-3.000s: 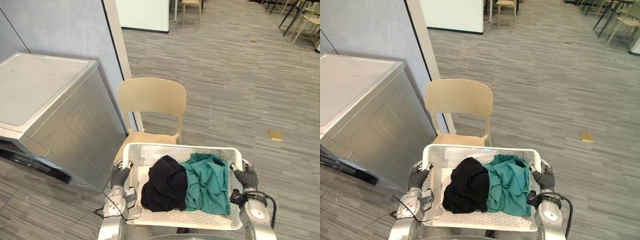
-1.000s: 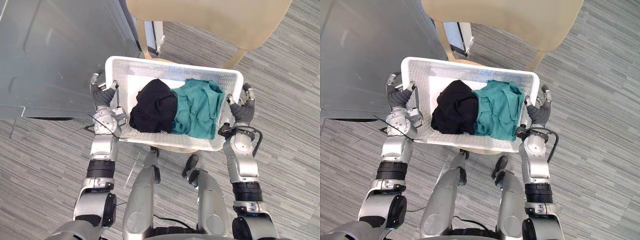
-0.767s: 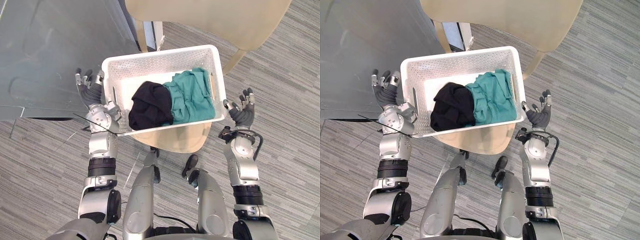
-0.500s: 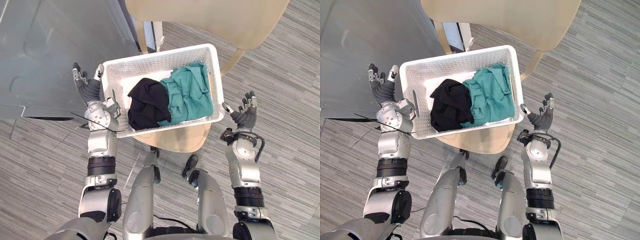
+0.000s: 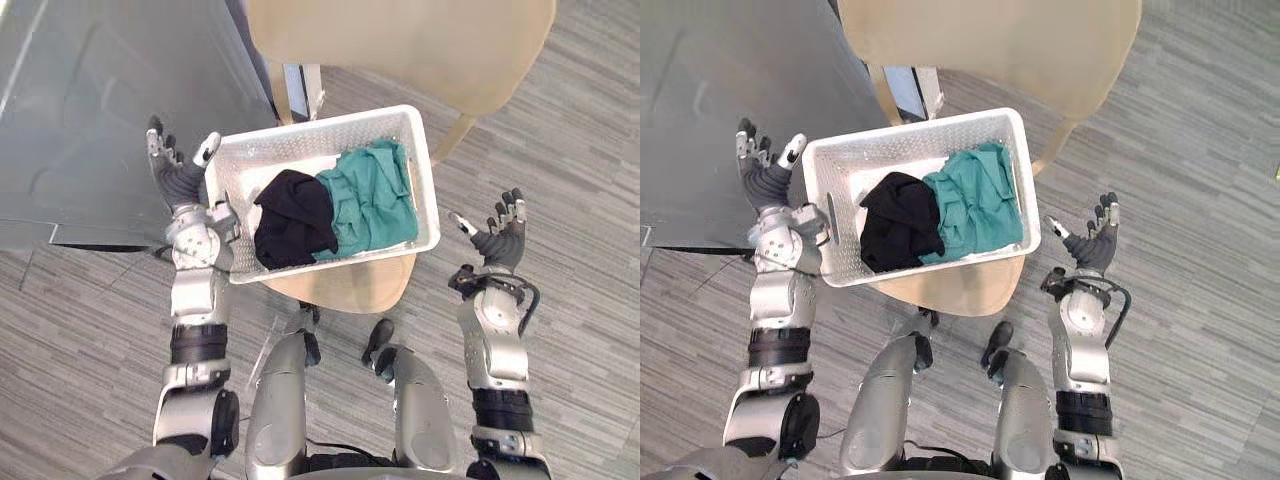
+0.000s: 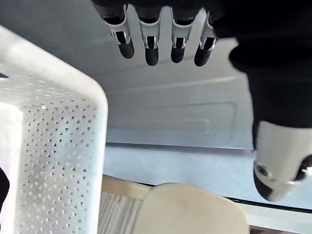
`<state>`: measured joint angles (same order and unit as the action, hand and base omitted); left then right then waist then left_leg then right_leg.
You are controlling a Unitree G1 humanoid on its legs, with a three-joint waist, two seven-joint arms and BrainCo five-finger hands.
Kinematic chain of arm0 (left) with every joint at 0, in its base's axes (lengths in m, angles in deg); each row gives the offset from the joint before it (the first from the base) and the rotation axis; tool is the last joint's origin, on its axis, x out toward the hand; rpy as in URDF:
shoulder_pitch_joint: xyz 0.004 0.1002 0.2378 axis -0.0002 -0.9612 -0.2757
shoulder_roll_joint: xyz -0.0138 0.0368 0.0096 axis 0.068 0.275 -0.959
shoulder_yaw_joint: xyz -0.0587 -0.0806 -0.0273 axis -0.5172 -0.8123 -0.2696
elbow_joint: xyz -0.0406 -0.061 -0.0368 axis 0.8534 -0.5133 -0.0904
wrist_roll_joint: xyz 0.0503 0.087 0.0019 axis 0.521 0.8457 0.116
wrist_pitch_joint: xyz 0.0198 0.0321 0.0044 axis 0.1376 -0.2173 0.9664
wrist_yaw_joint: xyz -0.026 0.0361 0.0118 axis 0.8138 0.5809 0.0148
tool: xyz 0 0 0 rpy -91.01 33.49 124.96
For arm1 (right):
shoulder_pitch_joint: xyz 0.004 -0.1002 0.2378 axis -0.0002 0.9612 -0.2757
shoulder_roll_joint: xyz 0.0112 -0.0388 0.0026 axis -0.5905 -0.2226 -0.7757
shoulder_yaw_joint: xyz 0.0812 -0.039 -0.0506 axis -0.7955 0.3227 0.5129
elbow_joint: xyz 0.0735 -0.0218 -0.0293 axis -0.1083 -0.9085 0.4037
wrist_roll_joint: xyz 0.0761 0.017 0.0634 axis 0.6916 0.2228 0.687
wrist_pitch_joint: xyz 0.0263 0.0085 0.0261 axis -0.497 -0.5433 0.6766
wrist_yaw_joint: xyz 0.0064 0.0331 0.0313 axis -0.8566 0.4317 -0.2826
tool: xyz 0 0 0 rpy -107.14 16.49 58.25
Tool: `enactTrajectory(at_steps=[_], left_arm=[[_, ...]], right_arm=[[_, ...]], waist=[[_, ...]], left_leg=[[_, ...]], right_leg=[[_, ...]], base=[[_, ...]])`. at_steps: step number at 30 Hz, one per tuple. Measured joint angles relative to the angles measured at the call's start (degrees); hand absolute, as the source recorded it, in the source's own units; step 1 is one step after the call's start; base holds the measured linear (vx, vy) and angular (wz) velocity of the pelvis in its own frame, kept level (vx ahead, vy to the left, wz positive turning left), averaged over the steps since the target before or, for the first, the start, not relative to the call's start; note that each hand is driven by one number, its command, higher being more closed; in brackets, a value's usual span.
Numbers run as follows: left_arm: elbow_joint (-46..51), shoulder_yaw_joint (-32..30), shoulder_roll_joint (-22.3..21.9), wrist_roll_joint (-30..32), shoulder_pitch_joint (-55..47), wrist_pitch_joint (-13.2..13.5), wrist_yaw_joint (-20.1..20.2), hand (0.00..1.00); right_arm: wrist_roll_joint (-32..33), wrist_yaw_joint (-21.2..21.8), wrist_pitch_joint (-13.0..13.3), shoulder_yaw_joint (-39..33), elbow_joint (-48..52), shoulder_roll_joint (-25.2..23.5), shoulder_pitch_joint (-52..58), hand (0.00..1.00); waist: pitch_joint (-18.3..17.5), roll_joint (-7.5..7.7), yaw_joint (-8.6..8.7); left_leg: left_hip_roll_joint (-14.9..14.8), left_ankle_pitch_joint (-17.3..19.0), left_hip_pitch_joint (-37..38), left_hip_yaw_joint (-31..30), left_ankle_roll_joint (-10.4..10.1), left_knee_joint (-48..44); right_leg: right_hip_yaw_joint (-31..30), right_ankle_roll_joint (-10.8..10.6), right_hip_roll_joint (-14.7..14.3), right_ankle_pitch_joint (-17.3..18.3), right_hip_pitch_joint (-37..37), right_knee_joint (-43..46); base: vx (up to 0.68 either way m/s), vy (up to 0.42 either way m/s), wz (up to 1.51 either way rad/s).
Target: Pick up the laundry basket with both hands and put the clothes into the washing machine.
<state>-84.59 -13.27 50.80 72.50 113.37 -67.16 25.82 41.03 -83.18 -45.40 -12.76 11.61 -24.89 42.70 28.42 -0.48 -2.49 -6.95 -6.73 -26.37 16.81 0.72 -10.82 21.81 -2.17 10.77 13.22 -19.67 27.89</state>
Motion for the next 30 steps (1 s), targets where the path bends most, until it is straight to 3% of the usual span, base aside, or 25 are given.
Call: enactTrajectory(at_steps=[4, 7, 11, 12, 13, 14, 15, 16, 17, 19, 21, 22, 23, 26, 27, 28, 29, 30], left_arm=[[7.54, -0.19, -3.53, 0.37, -14.61, 0.2, 1.93, 0.0], [7.99, -0.3, -6.43, 1.18, -27.08, 1.05, 4.58, 0.0], [8.01, -0.29, -9.91, 1.48, -33.34, 1.12, 7.48, 0.0], [8.0, -0.14, -10.69, 1.49, -35.14, 1.16, 7.8, 0.0], [7.45, 0.2, -11.27, 1.47, -35.84, 1.14, 8.88, 0.0], [7.44, 0.33, -11.63, 1.39, -36.22, 1.12, 9.32, 0.0], [7.34, 0.31, -11.69, 0.33, -37.67, 1.16, 10.32, 0.0], [7.17, 0.32, -11.61, -0.38, -38.8, 1.14, 10.82, 0.0], [5.82, 0.98, -11.44, -1.44, -41.11, 1.17, 11.9, 0.0], [1.97, 3.4, -11.39, -3.05, -43.37, 0.87, 13.86, 0.0], [-2.23, 6.67, -11.61, -3.61, -44.9, 0.58, 14.93, 0.0], [-3.62, 7.54, -11.81, -3.62, -44.66, 0.43, 15.05, 0.0], [-4.31, 8.42, -11.8, -3.73, -43.96, 0.07, 15.05, 0.0], [-8.31, 11.08, -11.09, -5.57, -39.62, -0.29, 14.94, 0.0], [-9.24, 12.0, -11.15, -5.79, -39.46, -0.42, 14.9, 0.0], [-9.39, 12.06, -11.35, -5.71, -39.45, -0.73, 14.89, 0.0], [-9.46, 11.8, -11.39, -5.64, -39.43, -0.86, 14.86, 0.0], [-9.95, 10.96, -12.01, -5.48, -39.4, -0.81, 14.83, 0.0]], right_arm=[[-0.25, 3.23, 0.03, 1.01, 2.89, -0.59, 9.38, 0.0], [-1.81, 7.05, 0.05, 0.56, 1.18, -0.55, 19.0, 0.0], [-2.36, 10.25, -0.65, -1.58, -3.15, -0.5, 24.72, 0.0], [-2.49, 11.12, -1.01, -1.83, -3.31, -0.53, 25.91, 0.0], [-3.08, 11.71, -1.0, -1.87, -3.51, -0.65, 26.59, 0.0], [-3.58, 12.3, -1.03, -1.86, -3.81, -1.07, 26.82, 0.0], [-4.02, 13.56, -1.02, -1.39, -4.09, -1.9, 26.69, 0.0], [-4.04, 13.76, -1.02, -0.9, -4.08, -2.19, 26.97, 0.0], [-4.05, 14.42, -1.01, -0.38, -4.07, -2.92, 28.09, 0.0], [-4.03, 15.64, -1.03, -0.09, -4.4, -3.28, 31.09, 0.0], [-3.99, 16.08, -1.05, -0.23, -5.96, -3.2, 32.64, 0.0], [-3.99, 16.16, -1.28, -0.05, -6.74, -3.6, 32.54, 0.0], [-4.0, 16.28, -1.55, 0.3, -7.64, -4.59, 31.78, 0.0], [-4.01, 16.08, -2.56, 1.47, -8.16, -5.48, 31.58, 0.0], [-4.01, 15.87, -2.64, 1.69, -8.18, -5.45, 31.39, 0.0], [-4.02, 15.65, -2.61, 1.86, -8.2, -5.33, 30.34, 0.0], [-4.01, 15.52, -2.59, 2.16, -8.37, -5.27, 29.71, 0.0], [-4.01, 15.3, -2.5, 2.42, -8.95, -4.73, 28.23, 0.0]], waist=[[-1.49, -0.13, -0.01], [-7.4, -0.18, 0.11], [-10.81, -0.44, 0.21], [-11.8, -0.53, 0.29], [-12.64, -0.36, 0.86], [-13.23, -0.18, 1.35], [-13.2, -0.08, 1.34], [-13.22, -0.09, 1.53], [-13.39, -0.27, 1.84], [-15.51, -0.61, 1.87], [-17.38, -2.54, 3.73], [-17.83, -3.01, 4.07], [-18.02, -3.21, 4.87], [-16.83, -0.86, 4.56], [-16.79, -0.29, 4.51], [-16.71, -0.31, 4.8], [-16.68, -0.26, 4.68], [-16.15, -1.48, 4.43]], left_leg=[[-0.83, 5.03, 5.26, 1.09, -1.03, -4.18], [-0.82, 5.6, 8.24, 0.07, -1.4, -4.23], [0.18, 2.21, 11.09, -2.83, -2.0, 0.01], [0.52, 0.04, 11.23, -3.73, -2.15, 1.76], [1.71, -4.38, 11.94, -5.81, -3.45, 5.88], [1.81, -4.9, 12.6, -6.41, -3.46, 7.61], [-0.95, 4.17, 12.35, -3.45, -1.21, -2.59], [-2.75, 8.34, 12.63, -1.99, -1.15, -8.38], [-5.94, 12.76, 14.26, -1.02, -2.56, -17.51], [-8.56, 15.79, 16.5, -2.61, -4.93, -25.61], [-8.37, 18.4, 19.79, -5.33, -9.09, -22.41], [-7.88, 20.41, 20.62, -4.51, -9.44, -18.73], [-6.97, 21.79, 21.43, -2.19, -9.27, -15.04], [-3.45, 21.84, 22.24, 0.32, -8.75, -9.77], [-1.96, 21.04, 22.24, 1.05, -7.43, -9.85], [-0.77, 20.28, 22.26, 1.85, -4.17, -9.92], [-0.22, 19.6, 22.45, 2.95, -2.62, -8.99], [-0.9, 19.47, 23.48, 5.93, -0.44, -6.13]], right_leg=[[-1.28, -0.37, -0.09, 2.44, 6.45, 0.04], [-0.61, -0.15, -0.59, 3.9, 10.34, -0.95], [2.69, 0.2, -0.88, 4.09, 13.52, -1.91], [3.39, 0.65, -0.99, 4.13, 13.43, -1.55], [4.14, 1.6, -0.62, 3.58, 13.42, -2.56], [4.86, 2.15, -0.4, 3.24, 13.53, -3.4], [5.23, 2.65, -0.58, 2.94, 14.25, -3.58], [5.14, 2.75, -0.69, 2.88, 14.85, -3.36], [4.71, 2.89, -0.74, 2.8, 16.18, -2.89], [3.43, 2.81, -0.74, 2.76, 16.33, -2.91], [2.28, 1.28, -0.65, 1.59, 14.69, -2.52], [1.16, 1.1, -0.45, 0.7, 12.82, -2.0], [0.11, 0.61, 0.19, -0.7, 10.48, -1.73], [-2.09, -0.15, 2.11, -5.33, 7.95, -3.76], [-3.28, -0.36, 2.51, -8.11, 8.01, -5.94], [-3.2, 0.3, 2.82, -12.09, 7.42, -7.23], [-3.08, 0.29, 2.64, -14.2, 7.0, -8.57], [-2.46, 1.21, 3.05, -12.98, 7.05, -4.52]], base=[[0.03, -0.019, -0.21], [0.07, -0.085, 0.1], [0.04, -0.113, 0.4], [-0.05, -0.093, 0.47], [-0.05, -0.105, 0.49], [-0.05, -0.082, 0.33], [-0.03, -0.036, -0.01], [-0.05, -0.013, -0.22], [-0.09, 0.057, -0.35], [-0.09, 0.175, -0.37], [-0.08, 0.251, -0.24], [-0.13, 0.275, -0.31], [-0.21, 0.383, -0.3], [-0.21, 0.277, -0.24], [-0.28, 0.335, -0.58], [-0.26, 0.284, -0.64], [-0.3, 0.243, -0.74], [-0.3, 0.224, -0.57]])
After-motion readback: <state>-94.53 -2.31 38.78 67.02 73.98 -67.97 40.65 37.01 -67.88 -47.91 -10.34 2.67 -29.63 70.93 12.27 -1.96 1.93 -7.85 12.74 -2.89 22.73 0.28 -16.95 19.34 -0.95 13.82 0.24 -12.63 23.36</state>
